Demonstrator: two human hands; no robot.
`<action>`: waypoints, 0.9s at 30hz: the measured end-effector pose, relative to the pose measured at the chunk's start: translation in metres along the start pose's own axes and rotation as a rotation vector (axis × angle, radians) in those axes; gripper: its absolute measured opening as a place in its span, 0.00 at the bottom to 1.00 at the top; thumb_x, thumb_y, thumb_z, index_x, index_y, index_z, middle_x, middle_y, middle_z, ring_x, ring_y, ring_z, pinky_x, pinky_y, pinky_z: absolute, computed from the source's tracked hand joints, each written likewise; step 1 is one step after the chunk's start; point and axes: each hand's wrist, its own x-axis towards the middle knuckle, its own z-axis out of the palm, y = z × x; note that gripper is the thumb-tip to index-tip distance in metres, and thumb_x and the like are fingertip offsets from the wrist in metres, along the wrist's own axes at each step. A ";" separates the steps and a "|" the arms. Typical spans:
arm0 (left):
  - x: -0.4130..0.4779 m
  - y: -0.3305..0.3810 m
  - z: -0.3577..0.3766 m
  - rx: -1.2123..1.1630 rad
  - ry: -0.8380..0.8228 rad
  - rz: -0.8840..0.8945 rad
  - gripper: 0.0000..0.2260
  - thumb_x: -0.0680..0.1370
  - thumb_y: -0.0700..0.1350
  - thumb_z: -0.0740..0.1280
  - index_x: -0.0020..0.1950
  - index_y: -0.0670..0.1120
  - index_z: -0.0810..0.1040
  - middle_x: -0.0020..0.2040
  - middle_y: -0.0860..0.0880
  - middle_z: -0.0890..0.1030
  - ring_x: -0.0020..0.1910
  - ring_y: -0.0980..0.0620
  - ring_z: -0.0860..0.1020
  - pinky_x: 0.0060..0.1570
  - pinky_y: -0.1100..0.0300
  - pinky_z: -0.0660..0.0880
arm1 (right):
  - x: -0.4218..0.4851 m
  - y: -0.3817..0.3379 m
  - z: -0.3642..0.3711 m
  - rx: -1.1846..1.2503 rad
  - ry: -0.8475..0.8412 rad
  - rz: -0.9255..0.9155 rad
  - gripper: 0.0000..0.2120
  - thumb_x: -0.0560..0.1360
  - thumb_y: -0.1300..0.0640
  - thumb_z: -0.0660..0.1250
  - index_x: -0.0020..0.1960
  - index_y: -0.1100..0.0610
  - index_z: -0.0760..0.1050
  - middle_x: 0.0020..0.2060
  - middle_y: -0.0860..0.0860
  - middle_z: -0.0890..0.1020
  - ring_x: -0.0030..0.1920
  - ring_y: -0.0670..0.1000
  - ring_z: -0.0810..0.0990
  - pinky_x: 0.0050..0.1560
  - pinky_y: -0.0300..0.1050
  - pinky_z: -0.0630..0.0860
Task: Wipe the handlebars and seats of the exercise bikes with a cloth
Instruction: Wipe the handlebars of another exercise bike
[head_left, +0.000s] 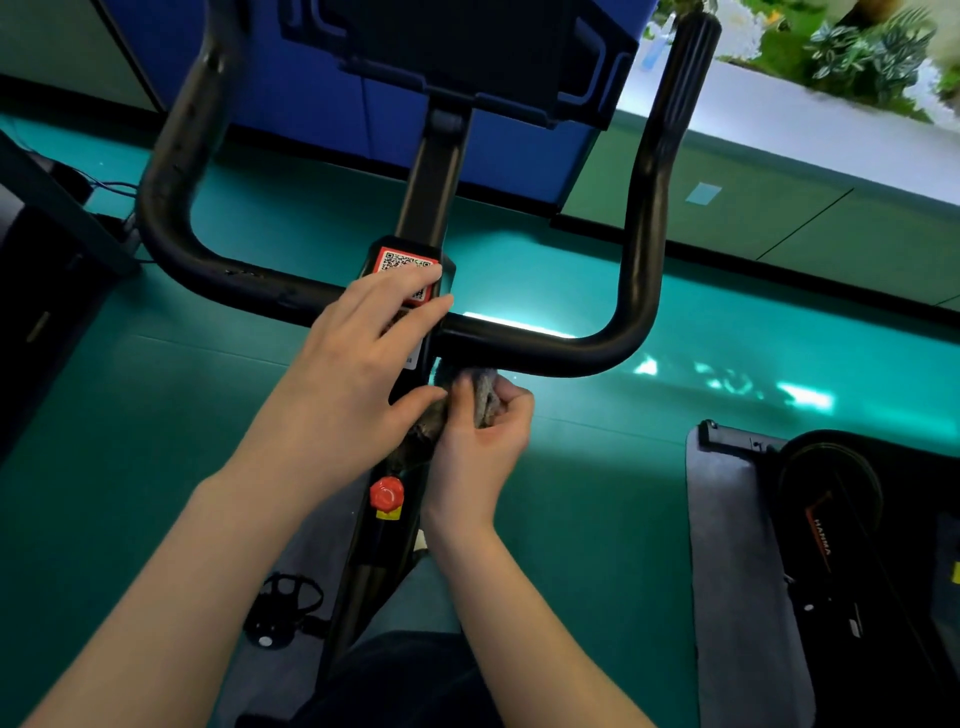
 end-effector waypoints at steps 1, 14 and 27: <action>0.000 0.000 0.000 0.002 0.002 0.001 0.30 0.69 0.44 0.74 0.68 0.40 0.70 0.70 0.45 0.68 0.70 0.45 0.65 0.68 0.45 0.64 | -0.002 0.002 0.002 0.005 -0.022 0.009 0.10 0.76 0.67 0.66 0.45 0.53 0.69 0.38 0.49 0.77 0.37 0.41 0.76 0.42 0.37 0.74; -0.002 -0.003 0.003 0.013 0.013 0.023 0.29 0.70 0.45 0.73 0.69 0.41 0.70 0.70 0.45 0.68 0.71 0.47 0.64 0.70 0.50 0.62 | 0.001 -0.065 -0.068 -0.265 -0.019 -0.517 0.11 0.71 0.64 0.67 0.49 0.51 0.75 0.44 0.43 0.80 0.45 0.42 0.79 0.46 0.37 0.76; -0.016 -0.009 -0.007 0.019 0.038 -0.027 0.34 0.68 0.42 0.72 0.72 0.44 0.65 0.72 0.50 0.67 0.73 0.52 0.61 0.70 0.53 0.59 | -0.009 -0.053 -0.010 -0.577 -0.224 -0.668 0.14 0.69 0.67 0.68 0.53 0.57 0.78 0.48 0.48 0.77 0.51 0.44 0.78 0.56 0.29 0.71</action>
